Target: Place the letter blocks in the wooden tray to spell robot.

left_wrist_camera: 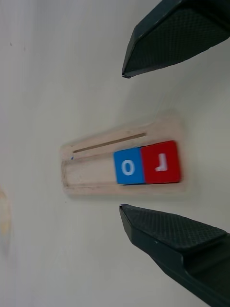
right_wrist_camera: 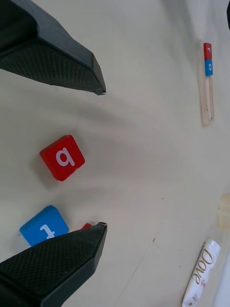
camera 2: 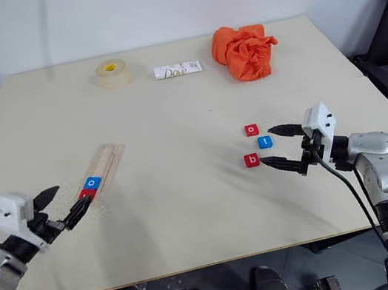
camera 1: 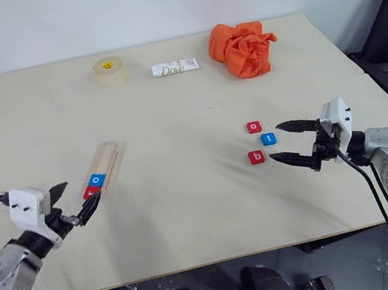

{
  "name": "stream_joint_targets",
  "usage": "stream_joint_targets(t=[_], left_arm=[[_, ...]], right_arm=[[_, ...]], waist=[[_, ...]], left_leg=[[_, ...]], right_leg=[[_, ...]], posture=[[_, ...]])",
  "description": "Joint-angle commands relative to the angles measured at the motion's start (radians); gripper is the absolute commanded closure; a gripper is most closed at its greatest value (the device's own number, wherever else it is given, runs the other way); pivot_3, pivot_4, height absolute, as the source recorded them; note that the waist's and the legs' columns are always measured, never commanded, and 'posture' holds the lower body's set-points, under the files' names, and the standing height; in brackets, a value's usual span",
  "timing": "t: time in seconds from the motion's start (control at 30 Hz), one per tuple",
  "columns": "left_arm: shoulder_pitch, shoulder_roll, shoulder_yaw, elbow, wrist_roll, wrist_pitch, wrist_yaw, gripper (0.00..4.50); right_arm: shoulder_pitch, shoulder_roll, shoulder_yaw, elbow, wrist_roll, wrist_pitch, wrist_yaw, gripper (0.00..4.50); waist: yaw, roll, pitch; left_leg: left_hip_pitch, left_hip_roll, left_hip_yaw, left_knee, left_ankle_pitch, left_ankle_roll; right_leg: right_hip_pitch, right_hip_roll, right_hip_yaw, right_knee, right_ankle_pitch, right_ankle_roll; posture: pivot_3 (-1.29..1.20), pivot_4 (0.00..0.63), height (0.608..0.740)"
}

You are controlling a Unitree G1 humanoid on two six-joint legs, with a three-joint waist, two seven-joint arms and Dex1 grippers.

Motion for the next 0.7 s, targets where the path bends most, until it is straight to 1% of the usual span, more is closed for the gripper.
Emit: stream_joint_targets(t=[0.03,0.3,0.47,0.7], left_arm=[[-0.08,0.011,-0.04,0.054,0.027,0.055,0.034,0.0],[-0.189,0.021,-0.108,0.135,0.062,0.183,0.063,0.0],[-0.208,0.011,-0.111,0.131,0.069,0.227,0.085,0.0],[-0.208,0.014,-0.117,0.121,0.07,0.335,0.121,0.0]], right_arm=[[0.011,0.004,-0.015,-0.05,0.018,0.006,-0.007,0.04],[0.056,-0.016,-0.045,-0.097,0.029,0.028,-0.013,0.04],[0.068,-0.024,-0.058,-0.1,0.032,0.031,-0.015,0.04],[0.063,-0.022,-0.059,-0.084,0.024,0.023,-0.013,0.04]], waist=[[0.0,0.0,0.0],[-0.001,-0.001,0.001],[-0.001,-0.002,0.001],[-0.002,-0.002,0.001]], left_leg=[[0.0,0.0,0.0,0.0,0.0,0.0],[0.002,0.0,0.003,0.0,-0.001,-0.001],[0.003,0.0,0.003,0.0,-0.001,-0.001],[0.004,0.0,0.004,0.0,-0.001,-0.001]], right_leg=[[0.0,0.0,0.0,0.0,0.0,0.0],[0.0,0.001,0.003,0.0,0.0,0.0],[0.0,0.001,0.003,0.0,0.0,0.0],[0.001,0.001,0.004,0.001,0.0,0.0]], posture=[[0.0,0.15,0.74],[0.0,0.15,0.74],[0.0,0.15,0.74],[0.0,0.15,0.74]])
